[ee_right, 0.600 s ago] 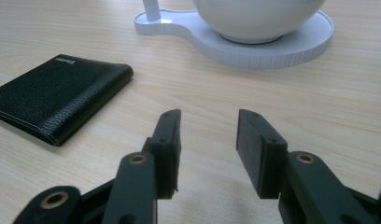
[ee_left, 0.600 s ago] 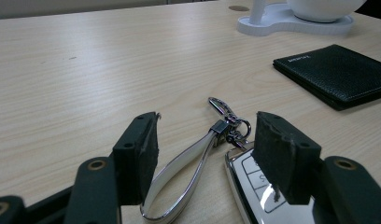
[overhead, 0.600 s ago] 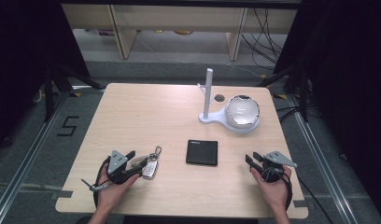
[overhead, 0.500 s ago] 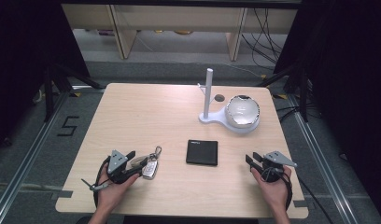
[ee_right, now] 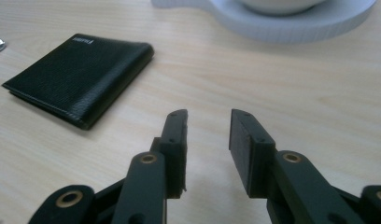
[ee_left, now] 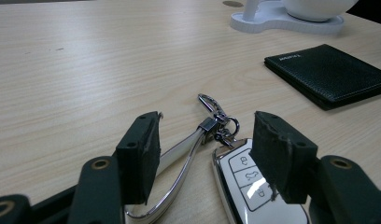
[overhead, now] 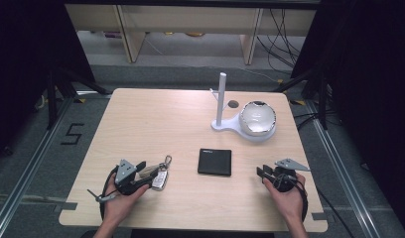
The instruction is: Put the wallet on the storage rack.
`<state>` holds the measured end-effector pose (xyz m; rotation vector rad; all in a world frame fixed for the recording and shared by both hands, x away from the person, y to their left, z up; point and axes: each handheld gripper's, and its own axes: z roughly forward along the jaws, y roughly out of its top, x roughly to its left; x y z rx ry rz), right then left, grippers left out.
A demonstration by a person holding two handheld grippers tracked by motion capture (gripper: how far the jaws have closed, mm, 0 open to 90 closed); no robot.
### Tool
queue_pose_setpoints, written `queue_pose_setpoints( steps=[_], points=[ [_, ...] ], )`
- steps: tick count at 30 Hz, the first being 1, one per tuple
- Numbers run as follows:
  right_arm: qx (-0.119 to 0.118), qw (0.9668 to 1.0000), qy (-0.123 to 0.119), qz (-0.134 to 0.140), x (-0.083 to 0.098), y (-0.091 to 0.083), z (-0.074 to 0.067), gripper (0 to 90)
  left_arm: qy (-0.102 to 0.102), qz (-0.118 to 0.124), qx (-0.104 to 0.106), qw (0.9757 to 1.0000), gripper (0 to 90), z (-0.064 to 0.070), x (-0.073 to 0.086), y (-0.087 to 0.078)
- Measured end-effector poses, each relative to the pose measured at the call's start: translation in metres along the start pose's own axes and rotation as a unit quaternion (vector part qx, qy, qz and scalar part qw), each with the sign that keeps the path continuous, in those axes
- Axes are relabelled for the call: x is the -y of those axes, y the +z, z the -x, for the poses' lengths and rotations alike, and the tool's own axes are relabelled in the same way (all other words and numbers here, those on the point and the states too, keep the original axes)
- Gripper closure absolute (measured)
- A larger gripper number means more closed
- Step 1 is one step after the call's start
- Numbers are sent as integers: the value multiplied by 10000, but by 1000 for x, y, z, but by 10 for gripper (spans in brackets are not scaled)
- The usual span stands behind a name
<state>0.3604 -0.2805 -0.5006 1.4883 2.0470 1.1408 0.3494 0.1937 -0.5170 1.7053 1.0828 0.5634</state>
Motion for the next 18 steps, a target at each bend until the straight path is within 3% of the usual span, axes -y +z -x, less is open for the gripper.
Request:
queue_pose_setpoints(
  steps=[1,2,7,10,12,14,17,18],
  points=[
    [0,10000,0,0,0,0,0,679,0,0,0,10000,413,0,0,0],
    [12,9998,25,-199,-3,2,-1,676,-48,-45,9,10000,414,0,-4,0],
    [-98,9990,166,-397,-10,4,-1,677,-106,-109,83,9999,417,0,-11,2],
    [-396,9963,288,-704,-22,5,-1,665,-36,-169,79,9998,418,0,-14,3],
    [-415,9922,443,-1087,-32,7,-5,663,-89,-117,95,9998,417,0,-14,5],
    [-525,9919,327,-1113,-37,11,-5,655,-90,-115,86,9999,417,0,-13,4],
    [-672,9845,377,-1578,-62,25,-19,625,-134,-123,68,9998,416,-1,-10,3],
    [-849,9811,454,-1678,-67,31,-22,621,-156,-112,75,9998,416,-1,-9,3]
  ],
)
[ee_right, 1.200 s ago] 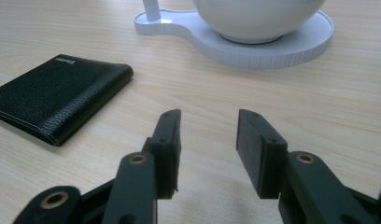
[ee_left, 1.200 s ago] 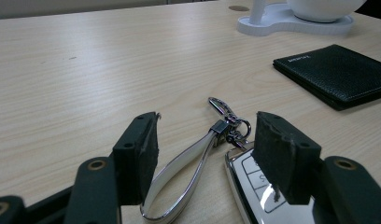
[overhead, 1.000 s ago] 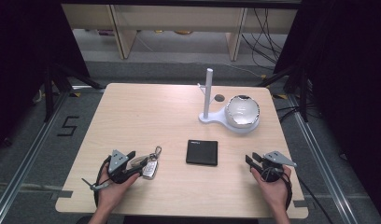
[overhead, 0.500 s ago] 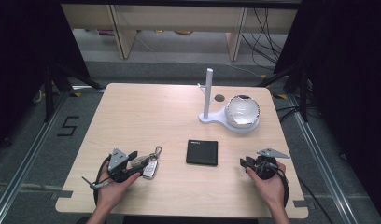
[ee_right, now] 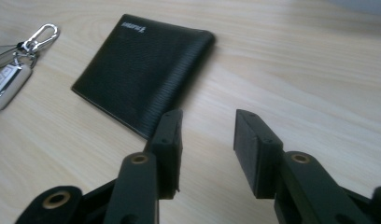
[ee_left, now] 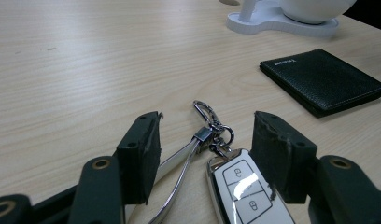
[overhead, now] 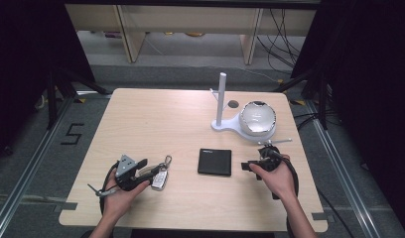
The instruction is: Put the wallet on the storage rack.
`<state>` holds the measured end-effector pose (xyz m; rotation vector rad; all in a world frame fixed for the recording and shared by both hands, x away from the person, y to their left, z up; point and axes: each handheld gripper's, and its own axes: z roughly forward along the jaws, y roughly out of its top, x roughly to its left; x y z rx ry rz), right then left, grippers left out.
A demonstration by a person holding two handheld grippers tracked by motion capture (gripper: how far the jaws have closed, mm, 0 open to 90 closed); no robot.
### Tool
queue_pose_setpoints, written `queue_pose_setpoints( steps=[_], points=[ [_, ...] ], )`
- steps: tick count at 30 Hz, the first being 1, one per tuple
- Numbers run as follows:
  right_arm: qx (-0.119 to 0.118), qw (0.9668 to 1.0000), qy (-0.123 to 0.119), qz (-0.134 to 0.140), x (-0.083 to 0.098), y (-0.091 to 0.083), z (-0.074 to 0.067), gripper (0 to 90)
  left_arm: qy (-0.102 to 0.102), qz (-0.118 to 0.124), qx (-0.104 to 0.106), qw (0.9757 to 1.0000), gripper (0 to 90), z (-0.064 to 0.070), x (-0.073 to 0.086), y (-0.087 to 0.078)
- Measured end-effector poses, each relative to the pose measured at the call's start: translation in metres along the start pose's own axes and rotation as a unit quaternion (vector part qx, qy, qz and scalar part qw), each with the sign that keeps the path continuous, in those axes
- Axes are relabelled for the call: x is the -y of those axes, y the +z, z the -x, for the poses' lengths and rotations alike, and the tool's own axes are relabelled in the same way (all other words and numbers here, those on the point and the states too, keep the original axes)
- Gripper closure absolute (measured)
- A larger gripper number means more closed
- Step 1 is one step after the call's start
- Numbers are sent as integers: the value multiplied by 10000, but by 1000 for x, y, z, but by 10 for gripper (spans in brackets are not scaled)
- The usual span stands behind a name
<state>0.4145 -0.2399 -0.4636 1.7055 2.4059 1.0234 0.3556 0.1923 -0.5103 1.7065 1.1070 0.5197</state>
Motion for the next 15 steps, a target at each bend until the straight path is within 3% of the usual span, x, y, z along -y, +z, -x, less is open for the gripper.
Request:
queue_pose_setpoints(
  steps=[3,7,10,11,12,13,15],
  points=[
    [20,9996,-161,-224,-18,14,-8,617,-22,-10,-16,10000,415,-1,2,0],
    [-41,9977,-59,-681,-36,34,-18,595,-21,-30,-17,10000,413,-1,4,2],
    [-41,9969,-15,-784,-41,43,-20,587,-41,-28,7,10000,413,-1,5,2],
    [143,9944,195,-1032,-45,49,-23,577,-28,-28,21,10000,413,0,5,2],
    [143,9944,195,-1032,-45,49,-23,577,-28,-28,21,10000,413,0,5,2],
    [78,9909,442,-1272,-47,54,-26,559,-18,-41,-2,10000,413,0,5,2],
    [173,9904,500,-1275,-49,56,-28,554,-22,-49,-14,10000,412,-1,5,2]
  ],
)
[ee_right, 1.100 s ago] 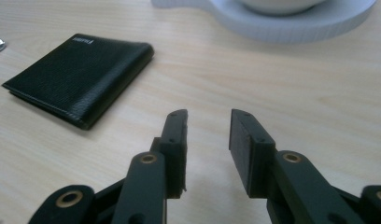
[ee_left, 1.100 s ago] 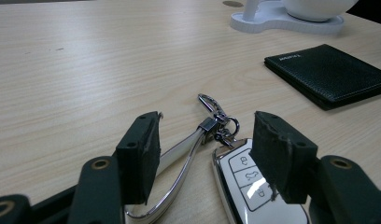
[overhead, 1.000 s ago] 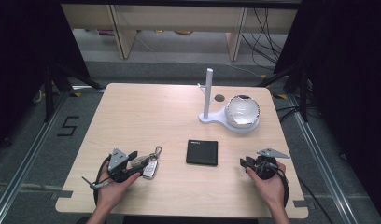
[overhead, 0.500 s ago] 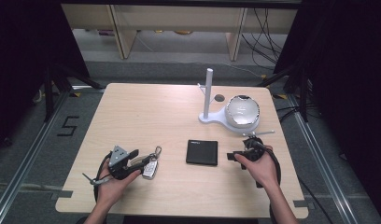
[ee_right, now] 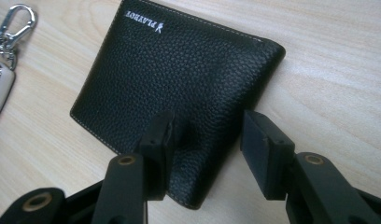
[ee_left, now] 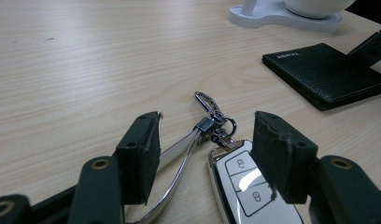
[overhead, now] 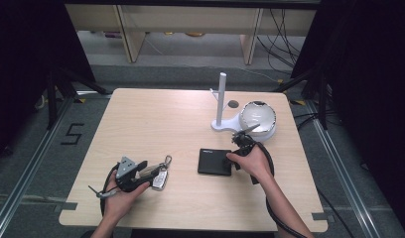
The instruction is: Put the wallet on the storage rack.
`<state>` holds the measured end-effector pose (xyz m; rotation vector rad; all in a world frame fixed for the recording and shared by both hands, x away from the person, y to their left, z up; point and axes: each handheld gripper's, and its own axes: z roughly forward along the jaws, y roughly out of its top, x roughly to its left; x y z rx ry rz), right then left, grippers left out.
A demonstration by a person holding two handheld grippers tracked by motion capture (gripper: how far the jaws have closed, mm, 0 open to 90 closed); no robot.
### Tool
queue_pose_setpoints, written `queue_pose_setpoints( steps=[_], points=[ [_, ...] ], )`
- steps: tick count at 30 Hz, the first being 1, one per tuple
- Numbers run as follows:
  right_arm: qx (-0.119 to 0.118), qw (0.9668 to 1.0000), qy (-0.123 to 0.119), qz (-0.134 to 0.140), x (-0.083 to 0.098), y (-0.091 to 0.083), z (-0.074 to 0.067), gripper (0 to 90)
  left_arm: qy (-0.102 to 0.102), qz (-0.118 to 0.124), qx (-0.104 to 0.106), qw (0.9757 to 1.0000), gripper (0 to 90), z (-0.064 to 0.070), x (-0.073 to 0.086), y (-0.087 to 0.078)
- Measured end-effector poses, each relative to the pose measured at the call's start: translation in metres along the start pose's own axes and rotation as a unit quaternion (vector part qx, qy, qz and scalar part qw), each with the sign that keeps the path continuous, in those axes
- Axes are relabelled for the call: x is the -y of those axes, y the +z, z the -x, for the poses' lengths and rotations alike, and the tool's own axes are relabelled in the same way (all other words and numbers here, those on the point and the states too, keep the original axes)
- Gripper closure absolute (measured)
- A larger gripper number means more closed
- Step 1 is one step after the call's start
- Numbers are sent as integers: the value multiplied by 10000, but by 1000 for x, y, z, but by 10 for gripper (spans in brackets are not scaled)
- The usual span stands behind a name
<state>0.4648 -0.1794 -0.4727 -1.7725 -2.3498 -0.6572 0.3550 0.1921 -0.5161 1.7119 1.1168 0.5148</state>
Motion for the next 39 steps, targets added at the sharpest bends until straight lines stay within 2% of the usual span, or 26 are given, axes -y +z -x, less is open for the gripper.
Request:
queue_pose_setpoints(
  steps=[2,3,4,7,10,11,13,14,16,17,21,23,25,27,28,29,30,32,34,37,38,39],
  points=[
    [-47,10000,-9,-74,-1,0,0,546,-2,3,2,10000,413,0,0,0],
    [-80,9997,138,-161,-3,0,-1,521,-2,-5,3,10000,412,0,0,0],
    [70,9998,91,-144,-4,1,0,520,-3,-6,7,10000,413,0,1,0],
    [122,9994,159,-283,-7,5,1,512,-11,0,1,10000,412,0,1,0],
    [69,9994,176,-279,-8,7,3,511,-1,1,17,10000,413,-2,1,0],
    [154,9994,237,-217,-8,8,2,512,-9,-7,-12,10000,412,-1,1,0],
    [119,9993,288,-204,-8,8,1,516,-13,-11,-12,10000,412,-2,1,0],
    [152,9991,236,-317,-9,7,2,523,-12,-12,-12,10000,412,-1,1,0],
    [217,9989,277,-326,-9,8,-2,539,-11,-12,-14,10000,412,-1,2,0],
    [275,9988,198,-357,-10,8,-2,548,-11,-11,-15,10000,412,-1,2,0],
    [303,9985,262,-380,-10,9,-3,598,-22,3,-5,10000,412,-1,2,0],
    [258,9987,369,-258,-9,9,-3,625,-32,3,2,10000,412,0,2,1],
    [199,9984,390,-356,-10,8,-1,654,-7,-13,13,10000,412,0,2,1],
    [147,9987,416,-266,-9,8,0,695,-3,-14,16,10000,412,0,3,1],
    [134,9992,328,-168,-8,8,1,720,-2,-15,24,10000,412,0,3,1],
    [60,9998,-56,-162,-9,8,4,728,-11,-10,9,10000,412,0,3,1],
    [91,9992,265,-294,-9,6,0,737,-18,-3,5,10000,412,-1,3,1],
    [25,9995,176,-257,-9,6,0,763,-11,5,-5,10000,412,-1,3,0],
    [126,9997,82,-209,-9,5,0,775,-6,-9,-29,10000,412,-2,2,-1],
    [2,9997,-15,-249,-10,1,-2,802,-23,-25,-62,10000,412,-2,3,-1],
    [29,9998,-47,-194,-9,1,-3,806,-28,15,-20,10000,412,-2,3,0],
    [42,9987,-494,-107,-11,0,1,810,-16,4,-35,10000,412,-2,3,-1]
  ],
)
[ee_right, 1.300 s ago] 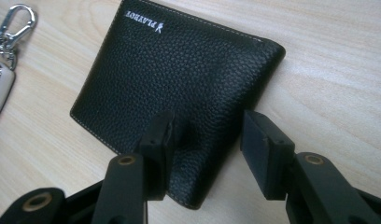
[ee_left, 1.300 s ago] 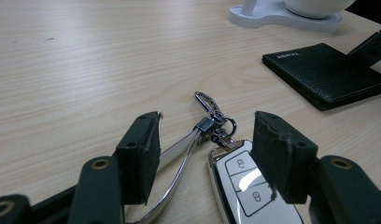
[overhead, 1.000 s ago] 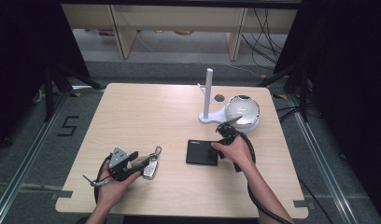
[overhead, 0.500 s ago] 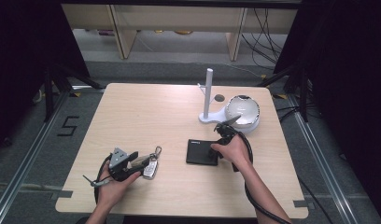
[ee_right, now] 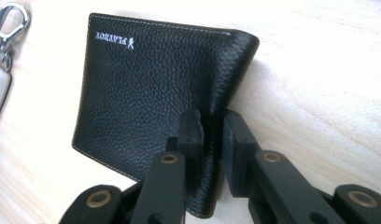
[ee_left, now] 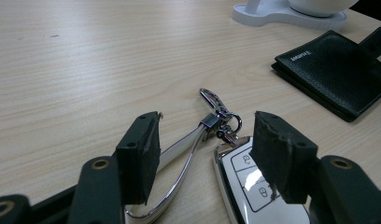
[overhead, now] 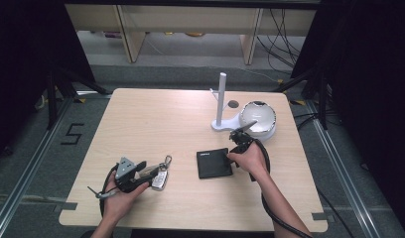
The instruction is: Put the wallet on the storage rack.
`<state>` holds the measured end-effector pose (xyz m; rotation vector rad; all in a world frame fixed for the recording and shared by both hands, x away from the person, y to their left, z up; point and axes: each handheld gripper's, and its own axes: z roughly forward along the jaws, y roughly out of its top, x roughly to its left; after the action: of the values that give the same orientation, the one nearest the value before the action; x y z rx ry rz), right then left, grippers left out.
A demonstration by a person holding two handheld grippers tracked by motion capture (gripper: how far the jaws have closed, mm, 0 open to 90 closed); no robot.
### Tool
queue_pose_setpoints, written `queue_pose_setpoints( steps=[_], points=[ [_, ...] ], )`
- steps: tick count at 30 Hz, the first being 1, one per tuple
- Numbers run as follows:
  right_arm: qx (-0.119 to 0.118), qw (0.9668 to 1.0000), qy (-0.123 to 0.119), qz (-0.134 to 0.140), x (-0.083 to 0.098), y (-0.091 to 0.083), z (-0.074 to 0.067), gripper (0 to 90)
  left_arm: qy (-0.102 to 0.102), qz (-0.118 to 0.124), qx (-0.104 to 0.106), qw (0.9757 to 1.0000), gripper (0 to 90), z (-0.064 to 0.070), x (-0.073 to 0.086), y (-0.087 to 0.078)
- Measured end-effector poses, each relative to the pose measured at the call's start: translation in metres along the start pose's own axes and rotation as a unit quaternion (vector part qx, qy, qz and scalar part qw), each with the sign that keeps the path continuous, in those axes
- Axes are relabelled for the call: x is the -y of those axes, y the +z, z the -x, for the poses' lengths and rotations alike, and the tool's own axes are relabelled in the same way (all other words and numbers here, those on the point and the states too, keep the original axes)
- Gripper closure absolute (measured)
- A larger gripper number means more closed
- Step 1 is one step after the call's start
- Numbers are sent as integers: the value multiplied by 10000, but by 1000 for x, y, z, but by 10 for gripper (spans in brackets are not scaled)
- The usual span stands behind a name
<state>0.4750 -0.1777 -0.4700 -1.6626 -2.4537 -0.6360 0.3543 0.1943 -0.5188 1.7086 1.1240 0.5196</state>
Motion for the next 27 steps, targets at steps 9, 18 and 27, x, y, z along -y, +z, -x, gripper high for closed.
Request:
queue_pose_setpoints(
  steps=[9,18,27],
  points=[
    [299,9973,-553,-377,-5,-32,-13,822,42,1,13,10000,409,0,0,1],
    [666,9814,-1753,-410,-11,-70,-21,826,47,20,4,10000,407,-1,0,0],
    [1320,9562,-2541,-603,-14,-113,-14,827,63,11,-5,10000,403,-1,1,0]
  ],
)
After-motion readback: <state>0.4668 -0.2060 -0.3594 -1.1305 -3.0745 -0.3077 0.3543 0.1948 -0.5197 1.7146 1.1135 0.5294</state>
